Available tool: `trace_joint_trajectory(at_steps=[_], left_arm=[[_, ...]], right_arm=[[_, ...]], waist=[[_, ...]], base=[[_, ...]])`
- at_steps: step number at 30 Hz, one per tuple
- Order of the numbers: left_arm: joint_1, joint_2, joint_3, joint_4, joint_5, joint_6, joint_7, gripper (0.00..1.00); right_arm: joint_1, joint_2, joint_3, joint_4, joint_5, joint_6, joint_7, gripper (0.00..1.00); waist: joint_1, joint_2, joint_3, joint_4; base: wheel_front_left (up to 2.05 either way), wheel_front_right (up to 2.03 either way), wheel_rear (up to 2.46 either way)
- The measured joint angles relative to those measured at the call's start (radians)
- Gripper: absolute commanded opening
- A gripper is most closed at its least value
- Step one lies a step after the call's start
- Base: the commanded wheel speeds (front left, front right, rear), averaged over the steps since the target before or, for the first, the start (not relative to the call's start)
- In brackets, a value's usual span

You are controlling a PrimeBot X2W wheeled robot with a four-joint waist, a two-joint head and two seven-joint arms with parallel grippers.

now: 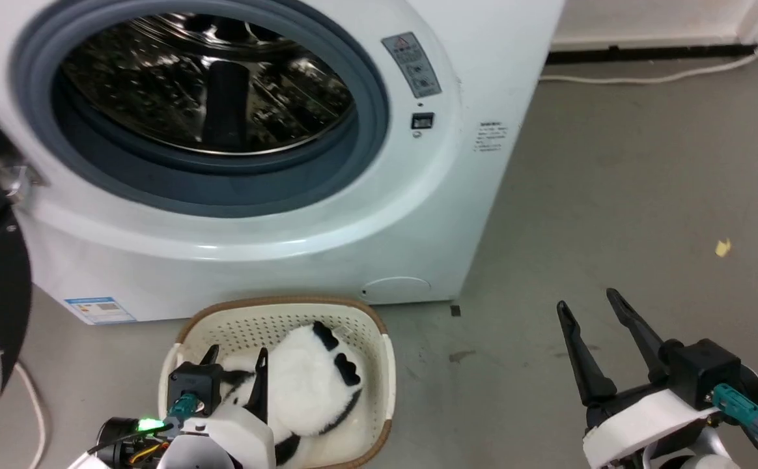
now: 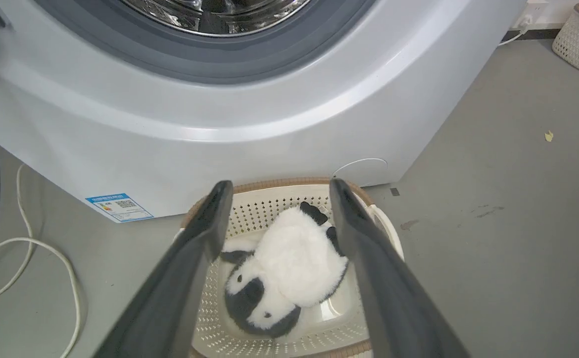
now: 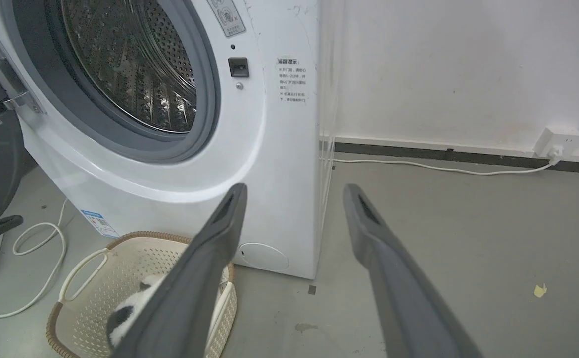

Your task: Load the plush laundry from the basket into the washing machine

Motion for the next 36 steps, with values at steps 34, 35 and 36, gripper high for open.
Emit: trace_joint_trajectory(at_steps=[34, 35, 36], left_arm=[[-0.194, 0.13, -0.05, 0.318, -0.061, -0.007, 0.054, 1.0], [-0.202, 0.137, -0.052, 0.324, -0.061, -0.007, 0.053, 1.0], [-0.209, 0.147, -0.057, 0.331, -0.061, -0.007, 0.052, 1.0]], right_arm=[[-0.1, 0.0, 0.045, -0.007, 0.137, 0.0, -0.075, 1.0], [-0.103, 0.0, 0.049, -0.007, 0.143, 0.0, -0.077, 1.0], [-0.106, 0.0, 0.052, -0.008, 0.149, 0.0, -0.077, 1.0]], waist=[[0.0, 0.0, 0.265, -0.151], [-0.0001, 0.0, 0.274, -0.156], [-0.0001, 0.0, 0.284, -0.162]], base=[[0.0, 0.0, 0.0], [0.0, 0.0, 0.0], [0.0, 0.0, 0.0]])
